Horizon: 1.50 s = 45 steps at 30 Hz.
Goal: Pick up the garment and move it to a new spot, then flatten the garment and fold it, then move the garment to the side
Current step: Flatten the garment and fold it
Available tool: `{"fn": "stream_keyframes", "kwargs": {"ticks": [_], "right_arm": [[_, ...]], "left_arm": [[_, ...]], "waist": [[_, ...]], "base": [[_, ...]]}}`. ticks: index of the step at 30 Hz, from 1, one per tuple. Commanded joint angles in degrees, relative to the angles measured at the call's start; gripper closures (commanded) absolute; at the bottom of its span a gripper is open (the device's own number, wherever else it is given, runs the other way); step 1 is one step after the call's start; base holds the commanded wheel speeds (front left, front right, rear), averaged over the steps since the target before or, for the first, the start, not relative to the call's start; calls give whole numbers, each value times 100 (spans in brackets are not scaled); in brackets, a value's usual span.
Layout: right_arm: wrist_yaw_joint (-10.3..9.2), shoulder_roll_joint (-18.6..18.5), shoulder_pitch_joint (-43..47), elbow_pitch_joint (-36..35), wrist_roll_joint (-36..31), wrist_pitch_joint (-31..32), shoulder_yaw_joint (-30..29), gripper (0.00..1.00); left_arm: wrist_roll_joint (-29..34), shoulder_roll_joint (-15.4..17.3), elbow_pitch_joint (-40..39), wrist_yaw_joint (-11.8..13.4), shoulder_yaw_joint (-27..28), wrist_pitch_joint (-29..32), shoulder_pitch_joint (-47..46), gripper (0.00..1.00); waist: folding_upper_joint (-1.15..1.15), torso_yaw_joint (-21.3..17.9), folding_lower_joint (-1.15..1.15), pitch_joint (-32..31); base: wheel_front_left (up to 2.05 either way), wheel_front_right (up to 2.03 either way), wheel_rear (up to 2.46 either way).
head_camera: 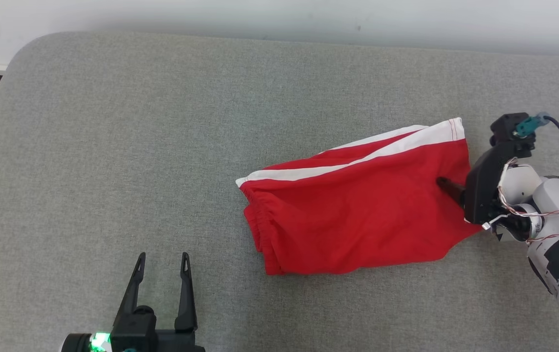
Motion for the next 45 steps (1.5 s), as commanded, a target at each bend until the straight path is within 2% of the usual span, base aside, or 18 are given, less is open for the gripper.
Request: {"fn": "stream_keyframes", "kwargs": {"ticks": [1, 2, 3, 13, 23, 27, 33, 37, 45], "right_arm": [[14, 124, 222, -25, 4, 146, 128, 5], [14, 93, 222, -45, -27, 150, 133, 63], [14, 72, 225, -61, -40, 161, 136, 100], [-2, -217, 163, 491, -454, -463, -350, 100], [-1, -708, 172, 957, -1054, -1231, -956, 100], [0, -504, 96, 719, -1204, -1230, -1013, 100], [0, -191, 140, 7, -1412, -978, -888, 100], [0, 192, 289, -643, -1518, -634, -756, 100], [0, 730, 828, -1771, -1746, 186, -724, 100]], "left_arm": [[-20, -11, 26, -4, 29, -15, 53, 0], [-38, -23, 45, -17, 37, -15, 55, 0], [-50, -33, 65, -30, 44, -15, 59, 0], [-155, -113, 233, -137, 69, -15, 28, 0], [-208, -157, 283, -196, 139, -15, 154, 0], [-212, -172, 331, -231, 144, -15, 167, 0], [-244, -184, 381, -246, 171, -15, 164, 0], [-259, -196, 426, -284, 162, -15, 168, 0], [-309, -216, 481, -288, 145, -15, 231, 0]], "waist": [[0, -11, 0, -1], [0, -20, 0, -6], [0, -32, 0, -17], [0, -221, 0, -188], [0, -444, 0, -417], [0, -445, 0, -457], [0, -419, 0, -485], [0, -338, 0, -539], [0, -151, 0, -627]], "base": [[0, 0, 0], [0, 0, 0], [0, 0, 0], [0, 0, 0], [0, 0, 0], [0, 0, 0], [0, 0, 0], [0, 0, 0], [0, 0, 0]]}}
